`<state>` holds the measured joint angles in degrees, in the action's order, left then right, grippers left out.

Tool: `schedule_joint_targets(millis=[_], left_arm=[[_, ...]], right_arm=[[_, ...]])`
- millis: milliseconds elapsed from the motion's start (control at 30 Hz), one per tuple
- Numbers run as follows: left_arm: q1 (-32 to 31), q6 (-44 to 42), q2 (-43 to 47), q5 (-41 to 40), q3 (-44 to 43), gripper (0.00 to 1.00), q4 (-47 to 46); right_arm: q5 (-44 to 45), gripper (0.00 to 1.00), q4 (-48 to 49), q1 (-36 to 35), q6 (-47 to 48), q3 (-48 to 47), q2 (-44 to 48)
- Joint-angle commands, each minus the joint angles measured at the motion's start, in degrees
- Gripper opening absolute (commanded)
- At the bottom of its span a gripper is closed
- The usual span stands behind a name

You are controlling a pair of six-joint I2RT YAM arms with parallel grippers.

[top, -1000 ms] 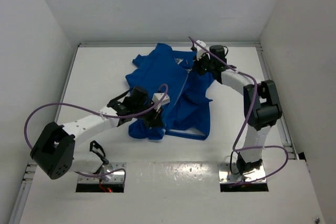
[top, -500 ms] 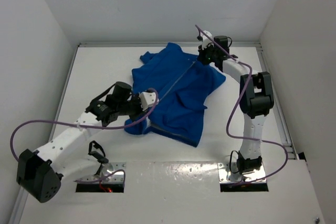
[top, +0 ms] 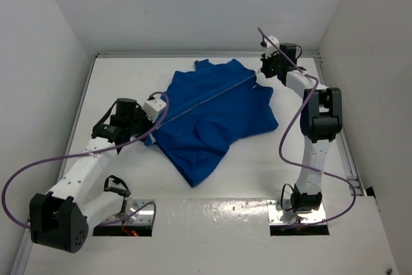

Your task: Zip up the jacket

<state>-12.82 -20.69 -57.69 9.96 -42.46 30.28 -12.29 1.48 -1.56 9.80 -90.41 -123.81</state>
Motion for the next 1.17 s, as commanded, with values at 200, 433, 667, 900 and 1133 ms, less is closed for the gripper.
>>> schedule_joint_targets(millis=[200,433,667,900,1133], left_arm=[[13.79,5.75,-13.56,-4.08,-6.14,0.0,-0.84],[13.18,7.85,-21.14,10.16,-16.24,0.38,-1.98],[7.28,15.75,-22.82,10.62,-30.65,1.0,-4.0],[7.36,21.64,-26.95,0.76,-39.03,1.0,4.7],[14.92,22.98,-23.36,2.87,-28.14,1.0,-1.7]], right_arm=[[8.6,0.0,5.29,10.26,5.22,3.75,6.82],[-1.13,0.35,0.9,10.35,3.82,6.65,11.91],[-11.95,0.73,-6.21,9.74,1.27,10.6,20.88],[-15.73,0.83,-18.77,13.5,-0.4,19.73,35.18],[-18.9,0.87,-20.54,22.56,1.97,36.52,48.65]])
